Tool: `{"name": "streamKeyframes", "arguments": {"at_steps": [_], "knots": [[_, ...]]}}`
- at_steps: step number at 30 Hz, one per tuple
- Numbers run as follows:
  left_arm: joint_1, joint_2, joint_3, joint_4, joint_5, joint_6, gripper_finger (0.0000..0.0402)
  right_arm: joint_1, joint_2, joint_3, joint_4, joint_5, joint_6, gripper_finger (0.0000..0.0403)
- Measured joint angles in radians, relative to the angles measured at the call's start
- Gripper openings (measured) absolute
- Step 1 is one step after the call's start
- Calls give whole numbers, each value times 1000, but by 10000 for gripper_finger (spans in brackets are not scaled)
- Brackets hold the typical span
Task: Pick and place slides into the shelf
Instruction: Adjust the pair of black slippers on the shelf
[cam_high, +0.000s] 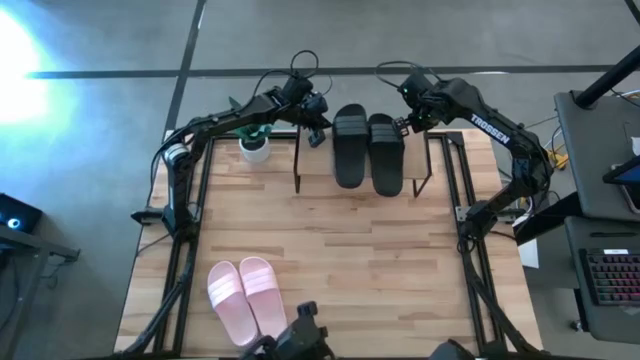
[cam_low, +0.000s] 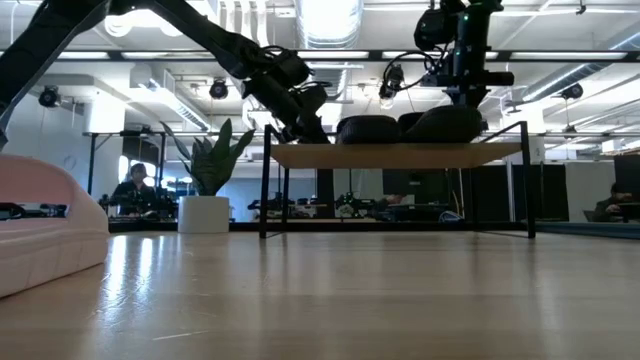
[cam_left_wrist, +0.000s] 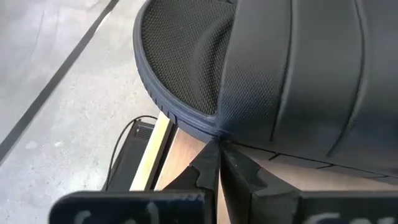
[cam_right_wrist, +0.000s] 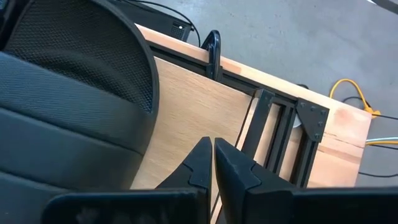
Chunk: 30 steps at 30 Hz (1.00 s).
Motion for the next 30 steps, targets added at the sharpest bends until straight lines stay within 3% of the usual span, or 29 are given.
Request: {"name": "streamKeyframes", "arguments": {"at_steps": [8,13,15,23,26,30], "knots": [[7,-22,0,-92,-44,40,0,2,-28,-1,-243,-24,-11,11],[8,-24,0,-103,-49,42,0,27,-95,-11,-279,-321,23,11],[6,-30,0,-104,-47,38,0,55,-120,-22,-272,-382,58,11],[-51,-115,0,-113,48,26,0,138,-160,-99,-267,-302,156,11],[-102,-126,0,-113,105,56,0,143,-160,-130,-266,-299,165,11],[-189,-116,0,-107,105,108,0,142,-160,-158,-265,-302,166,11]]}}
